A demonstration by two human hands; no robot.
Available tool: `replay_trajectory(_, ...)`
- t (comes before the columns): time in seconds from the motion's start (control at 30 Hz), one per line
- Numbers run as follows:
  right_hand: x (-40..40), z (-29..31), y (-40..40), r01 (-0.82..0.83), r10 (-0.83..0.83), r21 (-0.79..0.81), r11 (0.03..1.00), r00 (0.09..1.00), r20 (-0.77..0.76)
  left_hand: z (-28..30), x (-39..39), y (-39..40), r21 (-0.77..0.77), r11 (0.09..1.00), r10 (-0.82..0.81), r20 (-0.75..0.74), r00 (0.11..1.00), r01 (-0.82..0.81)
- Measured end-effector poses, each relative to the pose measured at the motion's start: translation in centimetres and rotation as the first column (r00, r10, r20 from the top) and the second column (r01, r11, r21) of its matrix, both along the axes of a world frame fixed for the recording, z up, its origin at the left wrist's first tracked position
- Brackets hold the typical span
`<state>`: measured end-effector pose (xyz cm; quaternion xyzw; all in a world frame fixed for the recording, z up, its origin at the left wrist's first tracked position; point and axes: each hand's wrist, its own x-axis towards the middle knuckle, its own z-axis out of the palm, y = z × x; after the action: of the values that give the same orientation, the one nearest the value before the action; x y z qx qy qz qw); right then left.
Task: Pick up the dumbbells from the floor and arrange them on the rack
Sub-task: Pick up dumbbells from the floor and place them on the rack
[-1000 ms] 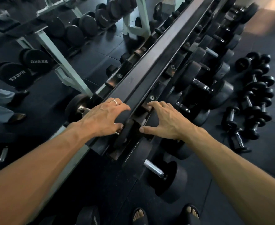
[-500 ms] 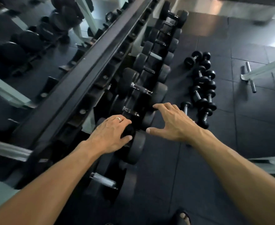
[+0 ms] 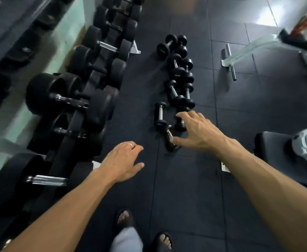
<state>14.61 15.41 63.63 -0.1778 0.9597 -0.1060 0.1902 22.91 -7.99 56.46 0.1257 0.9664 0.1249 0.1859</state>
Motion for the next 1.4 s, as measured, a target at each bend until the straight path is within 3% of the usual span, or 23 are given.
replay_trajectory(0.2,-6.7,-9.8,3.5,0.098,-0.102,0.045,0.994,0.991,0.086,-9.6,-8.4,3.3,-0.027,0.989,-0.139,0.104,0.985,0.143)
replay_trajectory(0.5,-14.9,-33.2,7.9,0.29,-0.297,0.067,0.955,0.933,0.204,-31.3,-20.5,8.6,-0.024,0.95,-0.298,0.213,0.931,0.31)
replay_trajectory(0.73,-16.3,-52.4,10.3,0.35,-0.354,0.074,0.934,0.878,0.321,-48.9,-26.6,13.1,-0.028,0.927,-0.364,0.165,0.916,0.374)
replay_trajectory(0.83,-16.4,-58.4,10.8,0.391,-0.385,0.055,0.919,0.855,0.348,-54.8,-28.7,14.1,-0.035,0.903,-0.426,0.049,0.903,0.428)
replay_trajectory(1.03,-16.5,-65.0,10.8,0.447,-0.406,0.005,0.894,0.807,0.428,-61.4,-31.7,15.3,-0.107,0.838,-0.543,-0.076,0.836,0.535)
replay_trajectory(1.2,-16.6,-66.6,11.5,0.522,-0.439,-0.091,0.848,0.788,0.431,-62.9,-33.0,16.0,-0.124,0.806,-0.592,-0.207,0.779,0.579)
replay_trajectory(1.4,-16.8,-66.7,11.9,0.53,-0.447,-0.104,0.842,0.792,0.415,-63.0,-35.1,17.3,-0.2,0.693,-0.721,-0.185,0.667,0.693)
